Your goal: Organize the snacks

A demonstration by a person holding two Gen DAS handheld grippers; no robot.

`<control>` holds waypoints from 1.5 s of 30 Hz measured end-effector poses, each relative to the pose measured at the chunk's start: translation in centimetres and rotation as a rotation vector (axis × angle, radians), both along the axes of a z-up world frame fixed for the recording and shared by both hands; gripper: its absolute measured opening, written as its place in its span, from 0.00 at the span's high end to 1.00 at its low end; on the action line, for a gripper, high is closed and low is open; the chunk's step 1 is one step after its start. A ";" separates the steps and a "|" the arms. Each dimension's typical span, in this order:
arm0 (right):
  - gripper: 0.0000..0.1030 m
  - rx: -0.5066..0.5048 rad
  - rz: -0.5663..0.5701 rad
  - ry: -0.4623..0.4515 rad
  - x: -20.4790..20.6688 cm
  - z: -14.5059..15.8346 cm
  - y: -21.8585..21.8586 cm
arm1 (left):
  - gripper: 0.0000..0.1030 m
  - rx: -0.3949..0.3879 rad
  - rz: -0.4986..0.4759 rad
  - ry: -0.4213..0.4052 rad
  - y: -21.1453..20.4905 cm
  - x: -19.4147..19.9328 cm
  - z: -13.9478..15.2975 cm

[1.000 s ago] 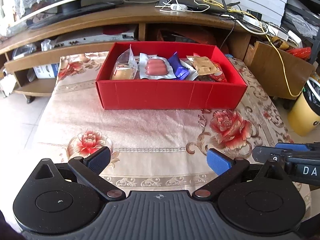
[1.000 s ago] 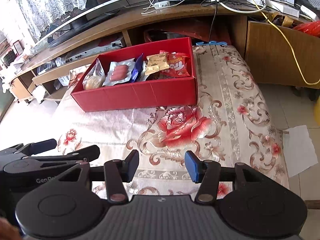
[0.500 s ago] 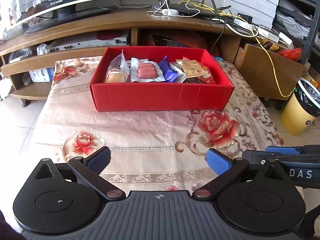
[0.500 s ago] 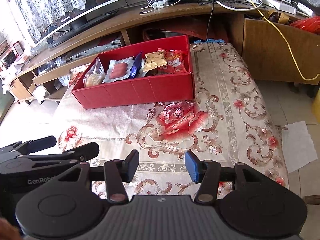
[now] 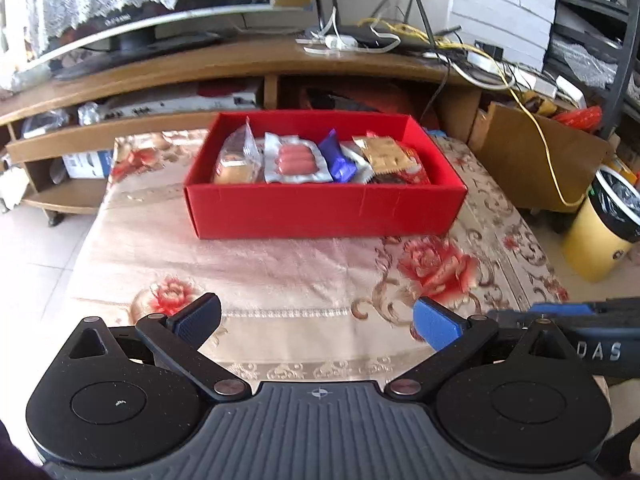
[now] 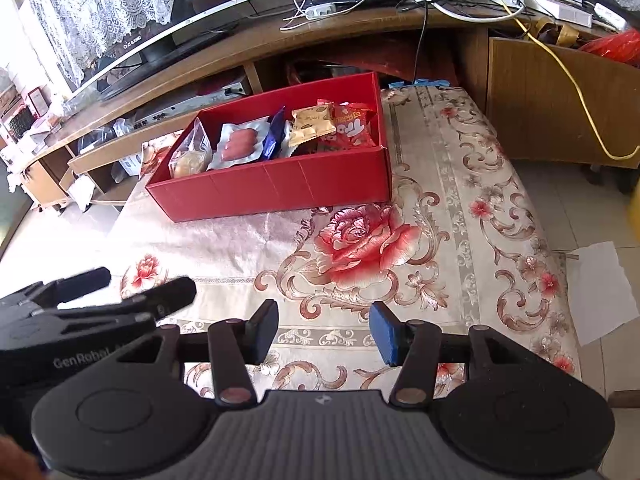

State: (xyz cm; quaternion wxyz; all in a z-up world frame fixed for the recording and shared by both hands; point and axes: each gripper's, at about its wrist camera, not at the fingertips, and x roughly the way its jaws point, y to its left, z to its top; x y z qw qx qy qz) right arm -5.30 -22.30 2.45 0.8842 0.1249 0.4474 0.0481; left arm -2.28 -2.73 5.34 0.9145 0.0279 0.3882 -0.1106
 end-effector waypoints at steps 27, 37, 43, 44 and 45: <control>0.54 -0.012 0.002 0.014 0.3 -0.5 0.1 | 0.00 0.082 0.000 -0.048 -0.7 -0.5 0.1; 0.49 -0.008 0.011 0.015 0.2 -0.4 0.3 | 0.00 0.118 0.036 -0.002 0.0 0.1 -0.7; 0.49 -0.009 0.015 0.019 0.2 -0.5 0.4 | 0.00 0.123 0.043 0.012 0.1 0.2 -0.8; 0.49 -0.009 0.015 0.021 0.3 -0.6 0.4 | 0.00 0.123 0.044 0.014 0.2 0.3 -0.8; 0.49 -0.010 0.016 0.022 0.3 -0.6 0.4 | 0.00 0.126 0.045 0.014 0.2 0.3 -0.8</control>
